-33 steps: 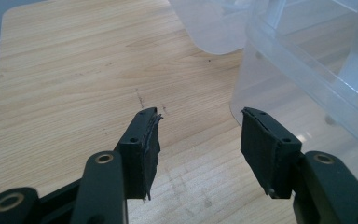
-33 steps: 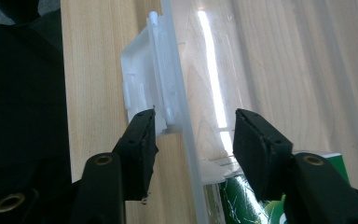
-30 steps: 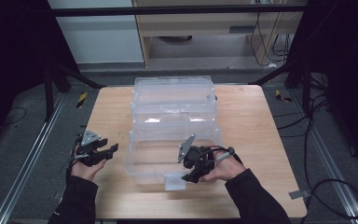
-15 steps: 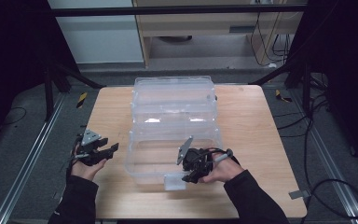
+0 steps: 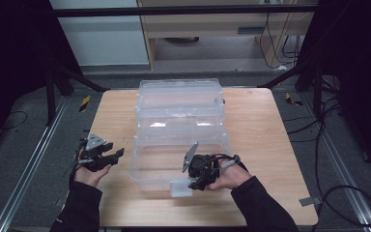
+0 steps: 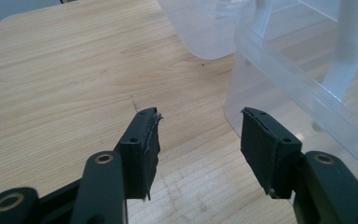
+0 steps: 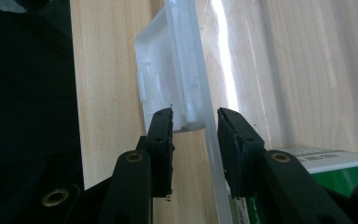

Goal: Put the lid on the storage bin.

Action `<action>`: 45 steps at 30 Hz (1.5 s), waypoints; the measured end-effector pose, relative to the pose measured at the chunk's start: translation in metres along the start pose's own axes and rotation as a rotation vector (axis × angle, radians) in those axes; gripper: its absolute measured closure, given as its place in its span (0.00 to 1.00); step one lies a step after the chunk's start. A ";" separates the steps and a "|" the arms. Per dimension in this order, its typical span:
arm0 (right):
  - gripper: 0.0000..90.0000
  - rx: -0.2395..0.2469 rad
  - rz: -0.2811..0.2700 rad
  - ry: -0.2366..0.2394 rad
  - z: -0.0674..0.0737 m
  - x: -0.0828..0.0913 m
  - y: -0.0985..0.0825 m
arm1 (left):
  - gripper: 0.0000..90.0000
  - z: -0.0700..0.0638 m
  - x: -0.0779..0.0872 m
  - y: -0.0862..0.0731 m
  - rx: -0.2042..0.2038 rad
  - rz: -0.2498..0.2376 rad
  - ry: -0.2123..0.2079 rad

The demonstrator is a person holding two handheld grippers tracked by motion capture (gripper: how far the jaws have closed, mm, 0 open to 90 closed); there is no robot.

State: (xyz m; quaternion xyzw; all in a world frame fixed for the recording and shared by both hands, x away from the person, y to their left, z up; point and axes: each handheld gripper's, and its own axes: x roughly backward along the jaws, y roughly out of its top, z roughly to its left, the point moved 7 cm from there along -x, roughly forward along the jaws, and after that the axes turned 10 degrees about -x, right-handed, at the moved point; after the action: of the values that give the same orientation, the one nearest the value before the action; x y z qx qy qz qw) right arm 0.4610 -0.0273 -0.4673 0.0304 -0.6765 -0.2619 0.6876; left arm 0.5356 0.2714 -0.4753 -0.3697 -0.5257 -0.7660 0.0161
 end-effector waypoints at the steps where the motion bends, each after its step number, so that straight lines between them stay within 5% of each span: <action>1: 0.74 0.000 0.000 0.000 0.000 0.000 0.000 | 0.51 0.000 0.000 0.000 0.000 0.000 0.000; 14: 0.75 -0.001 -0.001 -0.002 0.000 0.000 0.000 | 0.51 0.001 0.009 0.024 -0.063 -0.037 -0.021; 19: 0.75 -0.001 0.001 0.000 0.000 0.000 0.000 | 0.51 -0.001 0.013 0.043 -0.137 -0.054 -0.045; 25: 0.75 0.006 -0.001 0.004 0.000 0.000 0.000 | 0.50 -0.006 0.018 0.075 -0.264 -0.089 -0.123; 34: 0.75 0.008 0.000 0.006 0.000 0.000 0.000 | 0.51 -0.008 0.025 0.114 -0.338 -0.123 -0.205; 45: 0.75 0.012 0.000 0.012 0.000 0.000 0.000 | 0.52 -0.009 0.029 0.141 -0.429 -0.132 -0.252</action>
State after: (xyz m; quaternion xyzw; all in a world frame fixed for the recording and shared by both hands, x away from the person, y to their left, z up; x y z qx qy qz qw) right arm 0.4611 -0.0276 -0.4676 0.0361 -0.6738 -0.2576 0.6916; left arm 0.5678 0.2111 -0.3479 -0.4222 -0.3719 -0.8072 -0.1783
